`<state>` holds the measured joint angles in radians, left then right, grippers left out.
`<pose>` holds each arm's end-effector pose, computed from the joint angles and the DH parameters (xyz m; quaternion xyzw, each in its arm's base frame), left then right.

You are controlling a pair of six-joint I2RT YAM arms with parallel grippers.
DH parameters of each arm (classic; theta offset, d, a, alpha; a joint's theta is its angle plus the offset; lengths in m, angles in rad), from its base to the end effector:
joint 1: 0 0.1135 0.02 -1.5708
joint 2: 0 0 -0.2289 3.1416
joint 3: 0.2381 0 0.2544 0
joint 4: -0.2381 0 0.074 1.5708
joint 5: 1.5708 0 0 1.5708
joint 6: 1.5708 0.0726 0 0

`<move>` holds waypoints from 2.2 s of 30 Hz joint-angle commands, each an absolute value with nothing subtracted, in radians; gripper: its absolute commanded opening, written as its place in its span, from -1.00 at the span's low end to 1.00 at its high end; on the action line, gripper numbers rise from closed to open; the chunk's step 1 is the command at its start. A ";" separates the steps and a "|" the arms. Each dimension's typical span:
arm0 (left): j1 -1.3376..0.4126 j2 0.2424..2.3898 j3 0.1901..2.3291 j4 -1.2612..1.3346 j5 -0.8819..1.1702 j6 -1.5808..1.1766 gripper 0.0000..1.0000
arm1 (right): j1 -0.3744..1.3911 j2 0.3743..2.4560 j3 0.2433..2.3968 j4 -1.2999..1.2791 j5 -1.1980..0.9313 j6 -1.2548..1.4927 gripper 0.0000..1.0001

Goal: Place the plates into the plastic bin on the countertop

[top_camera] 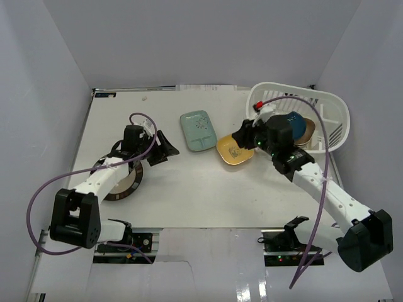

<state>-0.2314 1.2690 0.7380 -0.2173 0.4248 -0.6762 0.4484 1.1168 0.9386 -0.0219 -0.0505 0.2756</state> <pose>0.2834 -0.0975 0.1632 -0.1154 0.8925 -0.3450 0.2665 0.2842 0.1408 0.3053 -0.0827 0.7697 0.2424 0.5848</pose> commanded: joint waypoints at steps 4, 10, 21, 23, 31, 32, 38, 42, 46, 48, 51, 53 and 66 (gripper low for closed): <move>-0.249 1.443 0.896 -0.132 0.333 -0.741 0.59 | 0.673 1.212 0.819 -0.040 0.061 0.063 0.14; -0.252 1.637 1.044 -0.127 0.325 -0.739 0.62 | 0.729 1.440 0.879 -0.043 0.163 0.006 0.40; -0.267 1.864 1.229 -0.143 0.342 -0.719 0.62 | 0.813 1.632 0.928 0.002 0.294 0.006 -0.84; -0.267 1.907 1.261 -0.146 0.337 -0.713 0.62 | 0.871 1.548 0.925 -0.044 0.319 0.006 -0.85; -0.271 2.043 1.368 -0.163 0.337 -0.706 0.40 | 0.891 1.209 0.977 -0.126 0.497 -0.058 -0.85; -0.275 2.065 1.376 -0.161 0.339 -0.710 0.23 | 0.867 1.207 1.009 -0.132 0.526 -0.073 -0.84; -0.279 2.109 1.399 -0.138 0.347 -0.727 -0.44 | 0.522 1.268 1.069 -0.138 0.477 -0.117 -0.85; -0.279 2.108 1.378 -0.121 0.348 -0.742 -1.00 | 0.350 1.397 1.150 -0.137 0.430 -0.113 -0.84; -0.279 2.036 1.321 -0.085 0.367 -0.759 -1.00 | 0.299 1.578 1.238 -0.164 0.426 -0.152 -0.84; -0.281 1.987 1.287 -0.052 0.376 -0.773 -1.00 | 0.282 1.633 1.270 -0.187 0.433 -0.149 -0.82; -0.290 1.863 1.215 -0.014 0.387 -0.787 -1.00 | 0.273 1.644 1.266 -0.198 0.439 -0.115 -0.63; -0.319 1.772 1.174 -0.008 0.387 -0.781 -1.00 | 0.272 1.629 1.249 -0.201 0.434 -0.080 -0.41; -0.498 1.442 1.060 -0.032 0.354 -0.782 -1.00 | 0.308 1.061 0.878 0.040 -0.194 0.331 0.89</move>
<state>-0.4797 1.5253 1.0672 -0.1112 0.3264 -0.7567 0.2874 1.1740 0.9947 -0.1341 0.0994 0.1551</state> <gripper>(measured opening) 0.028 0.920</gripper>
